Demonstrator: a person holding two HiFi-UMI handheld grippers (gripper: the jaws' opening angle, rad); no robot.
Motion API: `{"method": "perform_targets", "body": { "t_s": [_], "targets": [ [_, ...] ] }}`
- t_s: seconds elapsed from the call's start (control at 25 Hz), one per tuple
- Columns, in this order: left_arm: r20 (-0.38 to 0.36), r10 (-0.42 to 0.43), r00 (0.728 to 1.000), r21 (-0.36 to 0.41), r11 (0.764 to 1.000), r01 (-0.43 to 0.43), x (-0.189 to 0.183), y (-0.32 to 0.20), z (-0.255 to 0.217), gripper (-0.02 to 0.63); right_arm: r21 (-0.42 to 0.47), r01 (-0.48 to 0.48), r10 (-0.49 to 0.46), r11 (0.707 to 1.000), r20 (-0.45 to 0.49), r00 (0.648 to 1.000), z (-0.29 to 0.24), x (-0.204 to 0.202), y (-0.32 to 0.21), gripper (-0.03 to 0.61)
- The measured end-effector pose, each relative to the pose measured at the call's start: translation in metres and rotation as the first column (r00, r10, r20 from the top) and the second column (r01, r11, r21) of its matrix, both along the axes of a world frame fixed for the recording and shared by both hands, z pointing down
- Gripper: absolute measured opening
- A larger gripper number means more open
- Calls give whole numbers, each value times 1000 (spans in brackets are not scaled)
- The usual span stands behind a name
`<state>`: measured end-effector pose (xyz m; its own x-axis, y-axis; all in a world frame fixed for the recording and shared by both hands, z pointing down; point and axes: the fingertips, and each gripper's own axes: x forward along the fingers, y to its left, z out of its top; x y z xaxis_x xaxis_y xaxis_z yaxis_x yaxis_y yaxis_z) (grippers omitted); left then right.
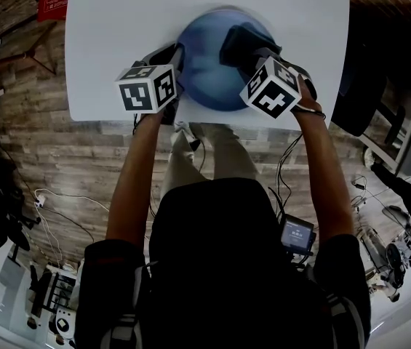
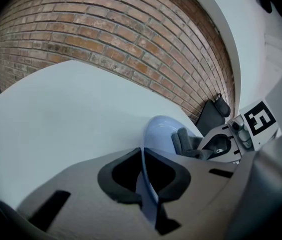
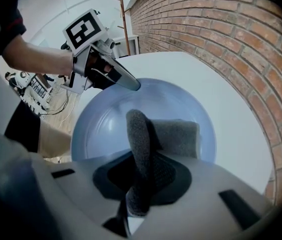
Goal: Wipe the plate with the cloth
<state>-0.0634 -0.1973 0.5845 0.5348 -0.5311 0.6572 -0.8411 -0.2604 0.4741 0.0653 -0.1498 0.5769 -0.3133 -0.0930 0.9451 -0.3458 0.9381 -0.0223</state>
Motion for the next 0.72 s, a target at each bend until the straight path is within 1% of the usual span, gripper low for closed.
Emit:
{"method": "perform_targets", "body": {
  "t_s": [0.28, 0.44, 0.72],
  "targets": [
    [10, -7, 1000, 10, 1000, 7, 0, 1, 0, 29, -39, 36, -36, 999, 0, 999, 0, 1, 24, 58],
    [7, -10, 1000, 6, 1000, 10, -1, 0, 1, 29, -63, 64, -63, 996, 11, 998, 1, -8, 36, 58],
    [4, -14, 1000, 4, 1000, 14, 1, -2, 0, 29, -80, 83, -80, 993, 37, 996, 0, -20, 48, 58]
  ]
}}
